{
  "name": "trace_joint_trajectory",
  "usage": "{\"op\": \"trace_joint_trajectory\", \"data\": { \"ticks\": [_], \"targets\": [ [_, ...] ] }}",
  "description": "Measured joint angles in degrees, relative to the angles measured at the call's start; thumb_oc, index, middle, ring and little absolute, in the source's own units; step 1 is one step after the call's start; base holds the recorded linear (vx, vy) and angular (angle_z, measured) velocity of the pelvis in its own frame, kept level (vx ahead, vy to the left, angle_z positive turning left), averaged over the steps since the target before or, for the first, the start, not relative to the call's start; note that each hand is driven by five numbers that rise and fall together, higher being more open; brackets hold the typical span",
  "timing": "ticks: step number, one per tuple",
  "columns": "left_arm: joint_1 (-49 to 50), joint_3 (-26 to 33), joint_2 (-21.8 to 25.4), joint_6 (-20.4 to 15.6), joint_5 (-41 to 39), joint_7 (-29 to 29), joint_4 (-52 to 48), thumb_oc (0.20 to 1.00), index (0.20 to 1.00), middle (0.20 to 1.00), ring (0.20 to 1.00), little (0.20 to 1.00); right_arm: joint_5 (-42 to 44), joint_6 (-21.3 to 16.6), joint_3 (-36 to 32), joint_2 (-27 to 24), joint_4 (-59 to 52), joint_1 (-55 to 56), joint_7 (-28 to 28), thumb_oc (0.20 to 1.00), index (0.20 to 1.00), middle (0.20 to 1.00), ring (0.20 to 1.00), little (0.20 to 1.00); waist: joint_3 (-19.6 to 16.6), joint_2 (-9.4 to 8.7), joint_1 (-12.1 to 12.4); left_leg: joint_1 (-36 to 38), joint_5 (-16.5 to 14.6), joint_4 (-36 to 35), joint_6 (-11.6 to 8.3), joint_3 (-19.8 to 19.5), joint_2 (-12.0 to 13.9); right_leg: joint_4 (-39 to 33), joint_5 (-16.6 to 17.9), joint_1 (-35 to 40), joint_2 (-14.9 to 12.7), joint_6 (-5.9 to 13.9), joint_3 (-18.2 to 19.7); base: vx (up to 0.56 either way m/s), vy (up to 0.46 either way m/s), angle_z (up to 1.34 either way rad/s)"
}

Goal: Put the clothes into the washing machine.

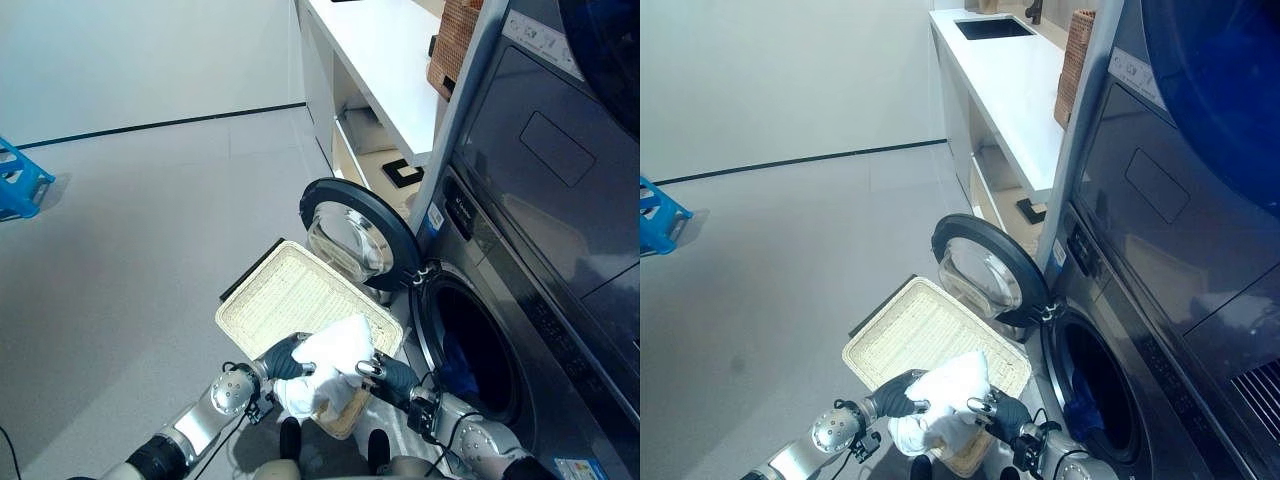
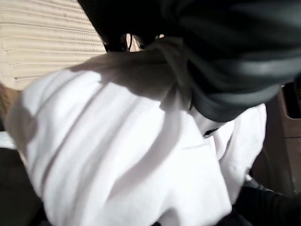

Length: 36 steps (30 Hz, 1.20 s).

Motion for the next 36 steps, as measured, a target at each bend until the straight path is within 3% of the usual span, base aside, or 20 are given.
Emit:
{"op": "trace_joint_trajectory", "data": {
  "ticks": [7, 15, 21, 23, 24, 25, 26, 27, 36],
  "targets": [
    [-0.19, -2.40, 1.12, 0.02, 7.30, 0.05, -0.01, 0.200, 0.200, 0.200, 0.200, 0.200, -0.07, 2.09, 1.79, -0.37, 0.04, -0.16, 0.04, 1.000, 1.000, 1.000, 1.000, 1.000, -1.27, -0.54, -0.06, 0.02, -0.32, -0.02, 0.11, 0.38, -0.07, -2.08, 0.94, 0.86, 0.05, 0.13, 0.28, 0.00, 0.001, -0.01],
    [-2.34, -6.58, 4.45, -1.27, 17.85, -0.01, -2.03, 0.200, 0.200, 0.200, 0.200, 0.200, -5.67, 9.28, 4.62, -2.41, 0.46, -2.06, 3.93, 1.000, 1.000, 1.000, 1.000, 1.000, -1.95, -1.27, 0.00, 0.25, -0.42, -0.04, 0.07, 0.72, -0.19, -5.67, 3.03, 2.80, 0.08, 0.33, 0.54, 0.01, -0.006, 0.00],
    [-3.79, -7.79, 4.74, -2.06, 21.25, -1.11, -2.08, 0.200, 0.200, 0.200, 0.200, 0.200, -7.72, 11.44, 5.45, -2.76, 1.11, -2.61, 5.52, 1.000, 1.000, 1.000, 1.000, 1.000, -3.35, -2.38, -0.03, 1.10, -1.13, -0.07, -0.16, 0.89, -0.13, -6.84, 3.27, 4.03, 0.11, 0.39, 0.73, 0.03, -0.016, -0.02],
    [-4.36, -8.92, 5.12, -2.24, 22.21, -1.14, -2.18, 0.200, 0.200, 0.200, 0.200, 0.200, -7.71, 11.87, 5.87, -2.81, 1.11, -2.62, 5.86, 0.849, 0.849, 0.849, 0.849, 0.849, -3.81, -3.07, -0.04, 1.11, -1.05, -0.06, -0.06, 1.17, -0.15, -7.06, 3.41, 4.06, 0.09, 0.41, 0.98, 0.01, -0.006, -0.06],
    [-4.35, -8.93, 5.07, -2.25, 22.44, -1.14, -2.18, 0.200, 0.200, 0.200, 0.200, 0.200, -7.71, 11.88, 6.13, -2.83, 1.12, -2.60, 5.93, 0.464, 0.464, 0.464, 0.464, 0.464, -3.87, -3.18, -0.05, 1.13, -0.98, -0.06, 0.04, 1.26, -0.20, -7.21, 3.55, 4.16, 0.09, 0.55, 1.11, 0.02, -0.002, -0.05],
    [-4.35, -8.93, 5.07, -2.28, 23.07, -1.14, -2.19, 0.200, 0.200, 0.200, 0.200, 0.200, -7.70, 11.90, 6.43, -2.85, 1.12, -2.57, 6.00, 0.250, 0.250, 0.250, 0.250, 0.250, -3.90, -3.22, -0.04, 1.22, -0.95, -0.06, 0.09, 1.30, -0.29, -7.65, 3.73, 4.47, 0.05, 0.66, 1.17, 0.00, 0.000, 0.00],
    [-4.35, -8.93, 5.07, -2.28, 23.07, -1.14, -2.19, 0.200, 0.200, 0.200, 0.200, 0.200, -7.70, 11.90, 6.43, -2.85, 1.12, -2.57, 6.00, 0.250, 0.250, 0.250, 0.250, 0.250, -3.90, -3.22, -0.04, 1.22, -0.95, -0.06, 0.09, 1.30, -0.29, -7.65, 3.73, 4.47, 0.05, 0.66, 1.17, 0.00, 0.000, 0.00],
    [-4.38, -8.93, 5.21, -2.28, 23.31, -1.13, -2.21, 0.200, 0.200, 0.200, 0.200, 0.200, -7.67, 11.92, 6.53, -2.75, 1.13, -2.46, 6.00, 0.200, 0.200, 0.200, 0.200, 0.200, -3.90, -3.22, -0.05, 1.45, -1.01, -0.07, 0.16, 1.30, -0.42, -7.95, 3.81, 4.82, -0.02, 0.69, 1.20, 0.00, 0.000, 0.00],
    [-4.22, -8.87, 4.72, -2.60, 23.28, -1.58, -2.35, 0.200, 0.200, 0.200, 0.200, 0.200, -6.42, 11.55, 6.41, -1.72, 1.30, -1.92, 4.01, 0.200, 0.200, 0.200, 0.200, 0.200, -3.89, -3.18, -0.07, 2.05, -1.39, -0.18, -0.22, 1.33, -0.32, -8.53, 4.04, 5.62, -0.02, 0.67, 1.22, 0.00, 0.000, 0.00]
  ]
}}
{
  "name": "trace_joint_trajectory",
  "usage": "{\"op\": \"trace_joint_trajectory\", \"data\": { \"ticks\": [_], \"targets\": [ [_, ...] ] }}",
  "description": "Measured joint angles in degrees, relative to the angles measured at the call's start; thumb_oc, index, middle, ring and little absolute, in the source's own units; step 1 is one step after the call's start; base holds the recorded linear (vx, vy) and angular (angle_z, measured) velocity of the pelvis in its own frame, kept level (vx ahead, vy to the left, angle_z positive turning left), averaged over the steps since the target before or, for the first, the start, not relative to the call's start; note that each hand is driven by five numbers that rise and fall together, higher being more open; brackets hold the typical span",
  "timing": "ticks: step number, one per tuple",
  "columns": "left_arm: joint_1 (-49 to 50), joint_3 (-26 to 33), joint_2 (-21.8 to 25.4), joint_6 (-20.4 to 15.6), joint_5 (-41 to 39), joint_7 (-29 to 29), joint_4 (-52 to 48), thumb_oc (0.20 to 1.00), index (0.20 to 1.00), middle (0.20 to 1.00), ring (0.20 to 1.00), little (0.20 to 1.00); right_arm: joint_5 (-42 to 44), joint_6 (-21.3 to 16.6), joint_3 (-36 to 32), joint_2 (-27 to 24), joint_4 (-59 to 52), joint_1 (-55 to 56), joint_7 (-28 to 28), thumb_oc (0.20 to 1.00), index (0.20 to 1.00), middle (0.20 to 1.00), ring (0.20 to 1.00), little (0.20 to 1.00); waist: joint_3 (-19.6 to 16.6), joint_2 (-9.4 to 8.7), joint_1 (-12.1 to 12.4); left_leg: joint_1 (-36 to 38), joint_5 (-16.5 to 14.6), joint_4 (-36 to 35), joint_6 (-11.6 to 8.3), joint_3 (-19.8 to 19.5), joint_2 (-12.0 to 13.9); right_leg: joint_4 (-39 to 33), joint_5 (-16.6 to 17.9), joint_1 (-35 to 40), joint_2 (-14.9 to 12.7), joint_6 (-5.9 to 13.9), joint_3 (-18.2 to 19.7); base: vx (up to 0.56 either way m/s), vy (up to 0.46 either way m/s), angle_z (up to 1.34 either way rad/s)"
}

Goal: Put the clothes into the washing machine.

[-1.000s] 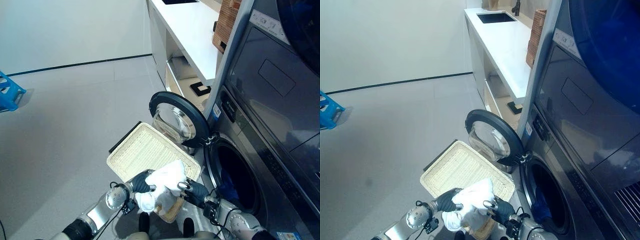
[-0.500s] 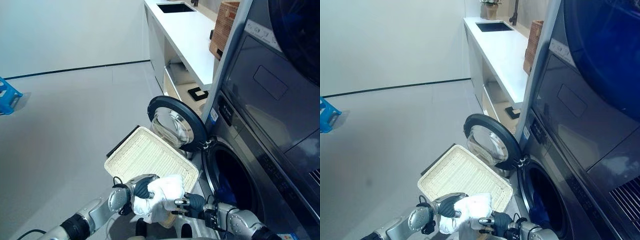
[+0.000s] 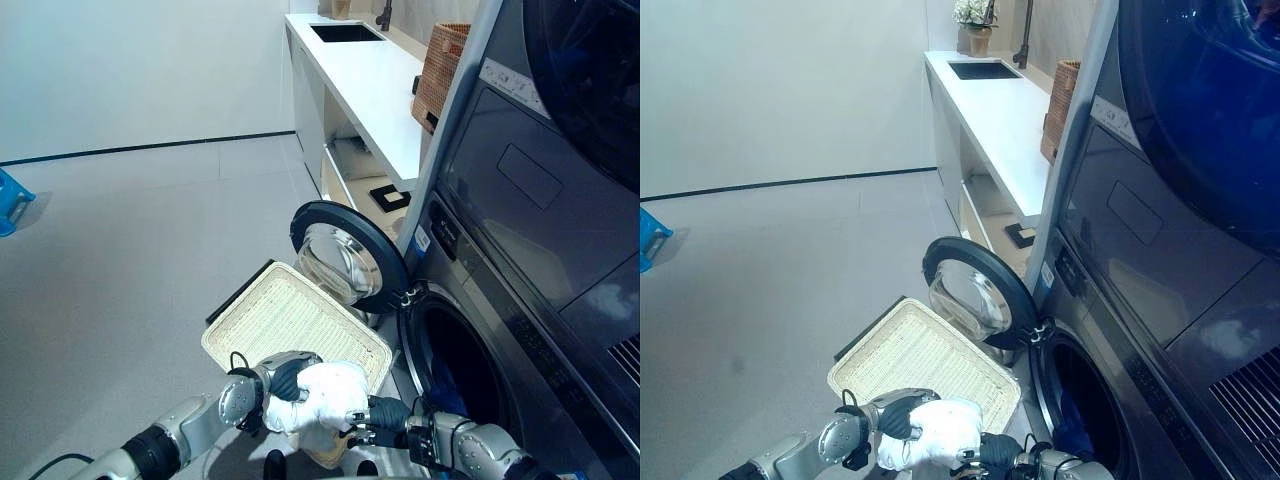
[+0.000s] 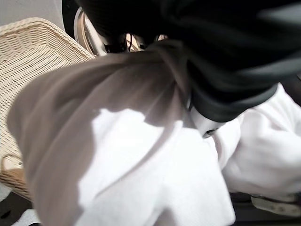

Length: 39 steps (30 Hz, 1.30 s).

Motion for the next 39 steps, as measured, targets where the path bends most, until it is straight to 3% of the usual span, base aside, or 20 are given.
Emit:
{"op": "trace_joint_trajectory", "data": {
  "ticks": [12, 13, 14, 15, 23, 33, 39],
  "targets": [
    [0.37, 0.11, -0.30, 0.20, -0.78, -2.26, -2.17, 0.200, 0.200, 0.200, 0.200, 0.200, 4.16, -5.36, -0.23, 0.70, 0.00, 2.55, -6.36, 0.200, 0.200, 0.200, 0.200, 0.200, 0.30, 0.79, -0.11, -0.14, -0.18, -0.16, 0.01, 0.08, 0.06, -0.01, 0.00, -0.20, -0.08, -0.01, 0.14, 0.00, 0.000, 0.00],
    [0.39, 0.11, -0.54, 0.57, -1.30, -2.58, -2.17, 0.200, 0.200, 0.200, 0.200, 0.200, 4.16, -5.59, -0.35, 0.79, 0.04, 2.75, -6.63, 0.451, 0.451, 0.451, 0.451, 0.451, 0.35, 0.89, -0.08, -0.16, -0.19, -0.17, 0.00, 0.07, 0.06, -0.02, 0.00, -0.22, -0.08, -0.02, 0.15, 0.00, 0.000, 0.00],
    [0.39, 0.10, -0.56, 0.64, -1.30, -2.70, -2.17, 0.200, 0.200, 0.200, 0.200, 0.200, 4.16, -5.59, -0.35, 0.81, 0.04, 2.78, -6.64, 0.805, 0.805, 0.805, 0.805, 0.805, 0.37, 0.92, -0.08, -0.16, -0.20, -0.17, -0.01, 0.07, 0.06, -0.01, -0.01, -0.23, -0.08, -0.02, 0.15, 0.00, 0.000, 0.00],
    [0.39, 0.10, -0.55, 0.99, -1.61, -2.80, -2.17, 0.200, 0.200, 0.200, 0.200, 0.200, 4.15, -5.60, -0.37, 0.86, 0.04, 2.81, -6.81, 1.000, 1.000, 1.000, 1.000, 1.000, 0.40, 0.97, -0.09, -0.17, -0.23, -0.18, -0.03, 0.08, 0.07, -0.02, -0.01, -0.24, -0.08, -0.02, 0.15, 0.00, 0.000, 0.00],
    [0.90, 0.38, -0.66, 3.56, -5.32, -1.14, -2.12, 0.200, 0.200, 0.200, 0.200, 0.200, 4.01, -5.61, -1.96, 1.22, 0.16, 2.71, -7.89, 1.000, 1.000, 1.000, 1.000, 1.000, 0.61, 1.31, 0.08, -0.20, -0.34, -0.18, -0.03, 0.07, 0.06, -0.05, -0.02, -0.30, -0.04, -0.02, 0.23, 0.00, 0.000, 0.00],
    [7.30, 8.63, -2.67, 5.23, -15.26, 8.02, -1.91, 0.200, 0.200, 0.200, 0.200, 0.200, -4.29, -5.82, -3.02, -1.19, -0.39, 1.23, -7.15, 1.000, 1.000, 1.000, 1.000, 1.000, 0.61, 1.30, 0.34, -0.11, -0.45, -0.18, -0.01, 0.02, 0.03, -0.25, -0.03, -0.27, 0.01, -0.01, 0.37, 0.00, -0.001, 0.00],
    [10.38, 15.38, -5.63, 5.61, -19.14, 16.30, -1.15, 0.200, 0.200, 0.200, 0.200, 0.200, -7.70, -8.84, -6.89, -1.29, -2.42, 1.37, -10.31, 1.000, 1.000, 1.000, 1.000, 1.000, 0.61, 1.29, 0.39, 0.07, -0.38, -0.17, 0.04, -0.05, 0.00, -0.26, -0.03, 0.05, 0.02, 0.00, -0.21, 0.02, -0.005, 0.02]
  ]
}}
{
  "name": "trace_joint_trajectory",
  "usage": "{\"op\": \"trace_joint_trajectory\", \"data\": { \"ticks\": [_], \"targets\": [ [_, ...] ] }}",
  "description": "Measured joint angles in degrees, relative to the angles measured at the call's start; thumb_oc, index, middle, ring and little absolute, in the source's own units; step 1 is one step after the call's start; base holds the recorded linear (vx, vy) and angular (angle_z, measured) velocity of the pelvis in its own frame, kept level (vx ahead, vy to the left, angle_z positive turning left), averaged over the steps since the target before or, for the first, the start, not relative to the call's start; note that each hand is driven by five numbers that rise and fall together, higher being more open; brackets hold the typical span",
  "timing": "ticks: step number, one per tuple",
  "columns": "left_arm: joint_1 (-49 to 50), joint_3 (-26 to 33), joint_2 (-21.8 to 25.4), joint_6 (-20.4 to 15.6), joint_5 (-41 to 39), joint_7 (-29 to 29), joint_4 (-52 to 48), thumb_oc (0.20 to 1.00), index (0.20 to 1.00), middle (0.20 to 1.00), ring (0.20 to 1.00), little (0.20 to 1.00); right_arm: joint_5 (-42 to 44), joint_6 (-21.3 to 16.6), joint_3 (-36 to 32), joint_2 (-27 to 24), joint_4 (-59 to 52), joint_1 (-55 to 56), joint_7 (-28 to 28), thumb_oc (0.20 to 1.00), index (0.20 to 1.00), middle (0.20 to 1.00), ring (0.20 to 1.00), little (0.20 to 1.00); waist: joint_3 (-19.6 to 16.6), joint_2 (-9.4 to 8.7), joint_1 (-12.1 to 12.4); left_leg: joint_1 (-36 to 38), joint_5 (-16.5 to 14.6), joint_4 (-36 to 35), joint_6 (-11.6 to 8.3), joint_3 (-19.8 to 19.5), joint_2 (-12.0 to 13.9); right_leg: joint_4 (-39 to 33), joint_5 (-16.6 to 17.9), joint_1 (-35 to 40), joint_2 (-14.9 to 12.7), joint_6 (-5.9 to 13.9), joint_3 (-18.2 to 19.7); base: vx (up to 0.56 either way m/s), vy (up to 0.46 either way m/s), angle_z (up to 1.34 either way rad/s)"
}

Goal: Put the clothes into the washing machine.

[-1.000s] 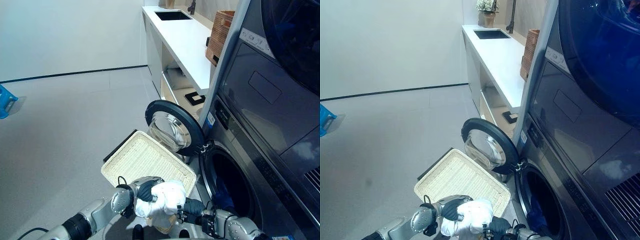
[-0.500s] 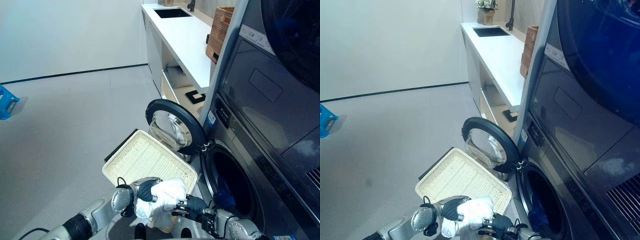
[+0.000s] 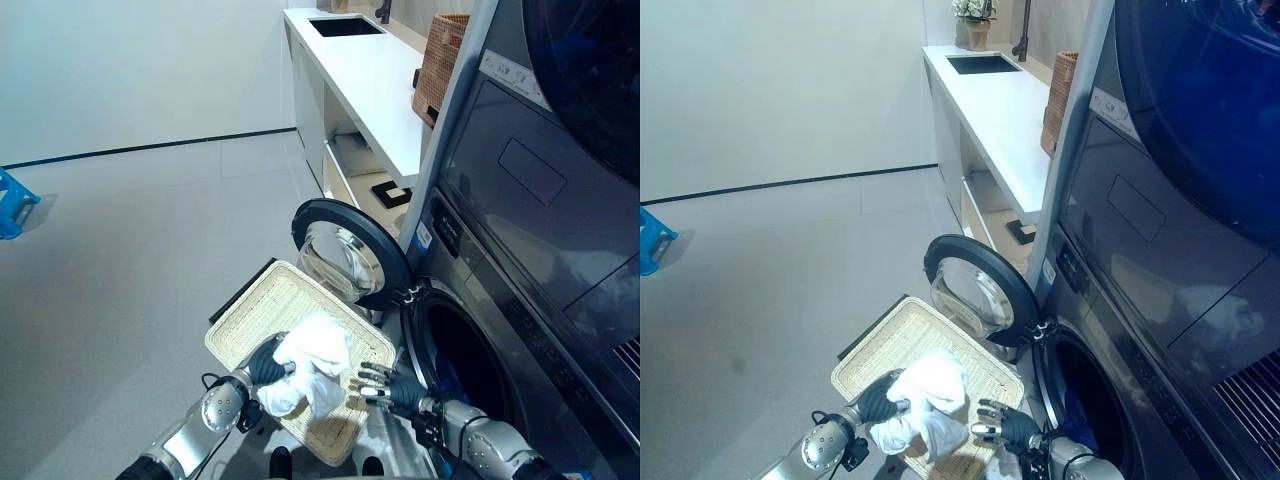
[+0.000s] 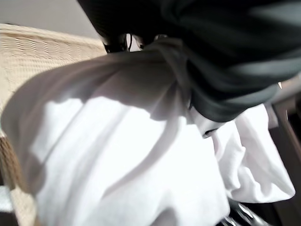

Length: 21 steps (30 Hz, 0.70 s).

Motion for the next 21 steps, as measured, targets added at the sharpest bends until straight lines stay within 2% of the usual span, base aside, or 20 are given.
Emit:
{"op": "trace_joint_trajectory", "data": {
  "ticks": [6, 14, 21],
  "targets": [
    [1.12, 1.09, -1.96, -0.11, 0.15, 4.18, 0.38, 0.200, 0.200, 0.200, 0.200, 0.200, -2.26, -1.39, -1.20, 1.40, -0.09, 0.48, -2.80, 1.000, 1.000, 1.000, 1.000, 1.000, 0.02, -0.04, 0.02, 1.02, -0.13, -0.01, 0.07, -0.11, -0.08, -0.01, -0.07, 1.07, -0.07, 0.01, -0.84, 0.01, -0.001, 0.00],
    [1.10, 0.96, -2.67, -0.12, 1.15, 4.59, 0.38, 0.200, 0.200, 0.200, 0.200, 0.200, -3.83, -1.51, -1.38, 1.45, -0.23, 0.45, -5.05, 1.000, 1.000, 1.000, 1.000, 1.000, 0.01, -0.05, 0.00, 1.00, -0.05, -0.01, 0.16, -0.15, -0.08, -0.01, -0.06, 1.12, -0.09, 0.01, -0.95, 0.00, 0.000, 0.00],
    [-1.45, -1.81, -1.07, -0.89, 10.59, 3.85, 0.18, 0.200, 0.200, 0.200, 0.200, 0.200, -10.42, -1.38, -1.08, 1.41, -2.10, -0.83, -6.38, 1.000, 1.000, 1.000, 1.000, 1.000, 0.00, -0.09, -0.04, 1.85, -0.09, -0.03, 0.20, -0.28, -0.21, -0.01, -0.18, 2.17, -0.20, 0.07, -1.17, 0.00, 0.002, 0.00]
  ]
}}
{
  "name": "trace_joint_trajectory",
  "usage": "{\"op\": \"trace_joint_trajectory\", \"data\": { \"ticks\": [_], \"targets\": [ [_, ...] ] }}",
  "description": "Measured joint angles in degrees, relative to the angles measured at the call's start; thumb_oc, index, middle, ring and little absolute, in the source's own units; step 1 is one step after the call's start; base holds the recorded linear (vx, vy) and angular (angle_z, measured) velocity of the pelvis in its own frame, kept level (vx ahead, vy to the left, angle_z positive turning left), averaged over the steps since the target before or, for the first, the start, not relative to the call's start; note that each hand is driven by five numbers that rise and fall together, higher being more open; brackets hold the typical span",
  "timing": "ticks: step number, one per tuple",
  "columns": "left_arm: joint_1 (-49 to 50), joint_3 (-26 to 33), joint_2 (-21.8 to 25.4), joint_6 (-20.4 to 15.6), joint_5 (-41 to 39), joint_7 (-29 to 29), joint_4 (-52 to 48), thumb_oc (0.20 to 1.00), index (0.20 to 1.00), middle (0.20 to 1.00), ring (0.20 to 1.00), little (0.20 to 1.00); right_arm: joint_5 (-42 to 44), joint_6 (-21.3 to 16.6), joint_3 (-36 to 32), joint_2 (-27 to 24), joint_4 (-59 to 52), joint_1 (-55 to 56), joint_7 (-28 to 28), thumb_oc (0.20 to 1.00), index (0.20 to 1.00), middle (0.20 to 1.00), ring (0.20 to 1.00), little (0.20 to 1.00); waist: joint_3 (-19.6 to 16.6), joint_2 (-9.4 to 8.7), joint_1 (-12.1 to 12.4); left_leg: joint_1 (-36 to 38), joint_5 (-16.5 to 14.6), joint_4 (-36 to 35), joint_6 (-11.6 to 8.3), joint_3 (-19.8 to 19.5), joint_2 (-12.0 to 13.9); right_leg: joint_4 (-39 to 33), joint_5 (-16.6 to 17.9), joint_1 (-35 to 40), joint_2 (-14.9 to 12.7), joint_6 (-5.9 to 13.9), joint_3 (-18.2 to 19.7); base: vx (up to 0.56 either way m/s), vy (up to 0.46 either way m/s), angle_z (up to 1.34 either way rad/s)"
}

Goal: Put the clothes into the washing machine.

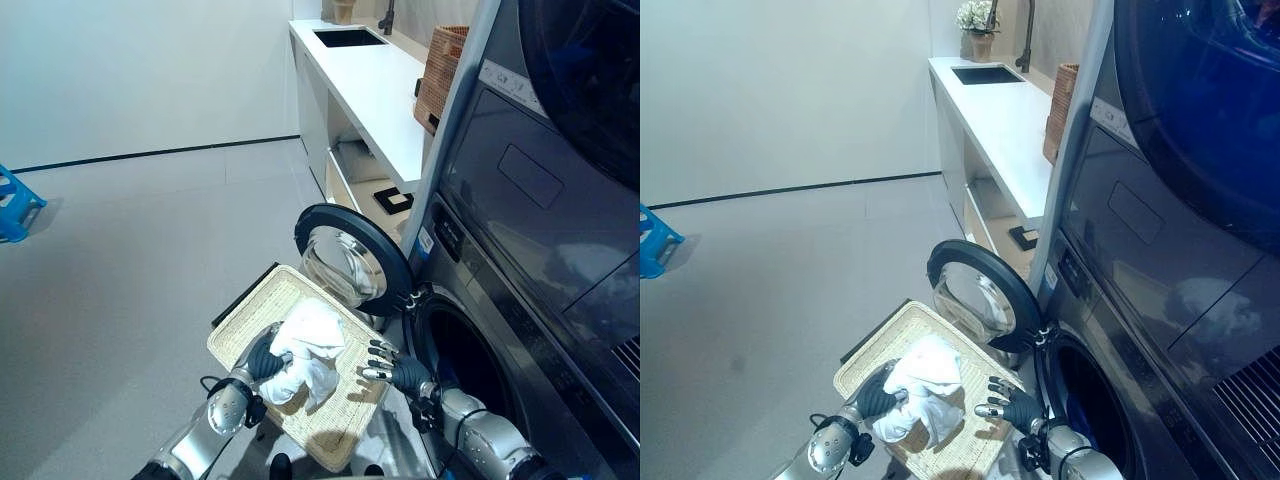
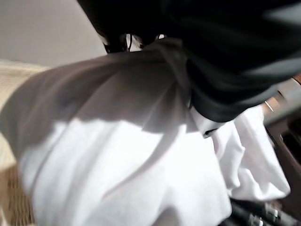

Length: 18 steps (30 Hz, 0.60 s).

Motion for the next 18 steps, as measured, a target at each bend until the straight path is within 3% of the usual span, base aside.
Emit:
{"op": "trace_joint_trajectory", "data": {
  "ticks": [18],
  "targets": [
    [-3.05, -5.97, 0.35, -1.94, 6.37, -6.42, -0.72, 0.200, 0.200, 0.200, 0.200, 0.200, -1.78, 2.84, 3.99, 2.10, 0.00, -2.71, 2.42, 1.000, 1.000, 1.000, 1.000, 1.000, -0.55, -0.92, 0.00, 0.33, 0.24, 0.00, 0.38, -1.06, -0.45, 0.02, -0.05, 0.79, -0.37, 0.07, -0.93, 0.01, 0.000, 0.02]
  ]
}}
